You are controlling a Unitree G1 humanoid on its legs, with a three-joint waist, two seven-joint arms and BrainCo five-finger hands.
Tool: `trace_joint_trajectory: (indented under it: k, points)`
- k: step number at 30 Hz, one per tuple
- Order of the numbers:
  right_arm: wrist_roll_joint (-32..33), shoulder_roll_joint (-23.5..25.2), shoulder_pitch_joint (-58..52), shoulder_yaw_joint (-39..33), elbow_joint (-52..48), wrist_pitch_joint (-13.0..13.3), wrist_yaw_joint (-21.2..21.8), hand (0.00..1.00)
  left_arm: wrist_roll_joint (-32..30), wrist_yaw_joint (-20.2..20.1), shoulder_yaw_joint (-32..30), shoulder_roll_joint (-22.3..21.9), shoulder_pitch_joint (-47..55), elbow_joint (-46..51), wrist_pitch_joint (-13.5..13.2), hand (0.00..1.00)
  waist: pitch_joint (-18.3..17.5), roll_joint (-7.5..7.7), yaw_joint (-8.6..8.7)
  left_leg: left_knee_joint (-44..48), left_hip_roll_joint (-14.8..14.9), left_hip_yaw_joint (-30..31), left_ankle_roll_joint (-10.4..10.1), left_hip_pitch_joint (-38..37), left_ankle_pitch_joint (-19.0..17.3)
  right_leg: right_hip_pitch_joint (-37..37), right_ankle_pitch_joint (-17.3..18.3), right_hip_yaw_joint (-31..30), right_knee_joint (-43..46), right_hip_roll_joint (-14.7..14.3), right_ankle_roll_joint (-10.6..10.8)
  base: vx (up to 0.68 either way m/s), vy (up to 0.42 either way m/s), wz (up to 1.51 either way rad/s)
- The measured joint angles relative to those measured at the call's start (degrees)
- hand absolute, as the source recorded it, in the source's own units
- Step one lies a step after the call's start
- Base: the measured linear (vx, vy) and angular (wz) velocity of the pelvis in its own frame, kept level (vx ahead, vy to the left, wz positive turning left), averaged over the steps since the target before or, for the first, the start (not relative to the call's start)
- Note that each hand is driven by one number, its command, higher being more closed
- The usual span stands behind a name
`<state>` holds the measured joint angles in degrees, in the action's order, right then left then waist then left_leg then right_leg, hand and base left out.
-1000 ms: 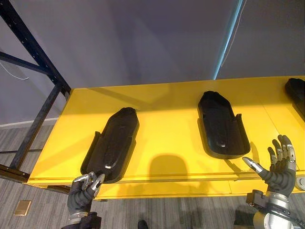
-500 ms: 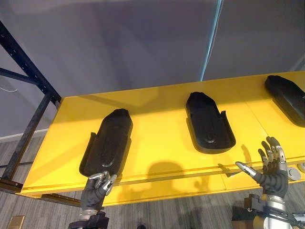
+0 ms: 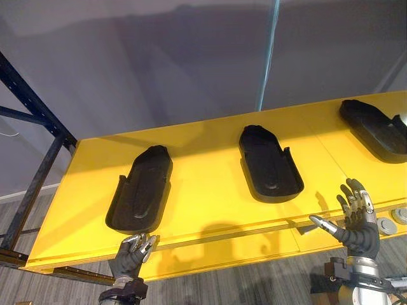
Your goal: Walk over and take plastic housings, then place them on the shelf
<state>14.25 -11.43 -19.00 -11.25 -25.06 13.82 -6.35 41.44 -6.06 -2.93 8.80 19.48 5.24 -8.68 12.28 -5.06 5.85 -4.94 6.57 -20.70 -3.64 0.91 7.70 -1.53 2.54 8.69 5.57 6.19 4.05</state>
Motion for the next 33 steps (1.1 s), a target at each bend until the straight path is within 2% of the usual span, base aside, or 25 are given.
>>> trace_joint_trajectory:
  k: [9, 17, 22, 25, 33]
  points:
    - [0.0, 0.1, 1.0, 0.1, 2.0, -0.1, 1.0, 0.00, 2.0, 0.6, -0.1, 0.0, -4.0, 0.0, -2.5, 1.00, -1.1, -1.14, 0.15, 0.0, 0.1, -0.2, 0.0, -0.2, 0.1, 0.1, -0.2, -0.2, 0.0, -0.1, 0.0, -0.01, 0.001, -0.01]
    - [0.0, 0.1, 1.1, 0.2, 1.9, -0.1, 2.4, 0.00, 9.1, -3.0, 0.0, 0.0, -5.8, 1.6, -3.5, 1.00, -1.2, -1.29, 1.02, 0.0, 0.1, -0.4, 0.0, -0.8, 0.1, 0.7, -0.2, -0.3, -0.1, -0.1, 0.0, -0.01, 0.003, -0.01]
    - [0.0, 0.1, 1.1, 0.7, 2.0, -0.2, 3.1, 0.00, 8.8, -1.3, 0.0, 0.4, -7.2, 0.2, -2.4, 1.00, -1.9, -1.48, 1.47, 0.0, 0.2, -0.7, 0.0, -1.3, 0.0, 1.0, -0.2, -0.5, -0.1, -0.2, 0.0, -0.03, 0.013, -0.03]
    - [0.0, 0.1, 1.2, 1.1, 2.7, -0.2, 3.2, 0.00, 7.6, -0.9, 0.0, 1.4, -9.0, -4.4, -1.3, 1.00, -2.1, -1.52, 1.52, 0.0, 0.4, -1.0, -0.1, -2.0, 0.0, 1.4, -0.3, -0.7, -0.1, -0.4, 0.0, -0.03, 0.001, -0.06]
    - [1.0, 0.0, 1.2, 0.9, 3.7, -0.2, 5.1, 0.00, 7.9, -2.4, -0.1, 1.5, -10.8, -11.6, -1.9, 1.00, -3.2, -2.08, 1.71, 0.0, 0.8, -2.2, -0.2, -2.3, -0.1, 1.3, -0.8, -1.9, -0.6, -0.9, -0.3, -0.03, 0.007, -0.08]
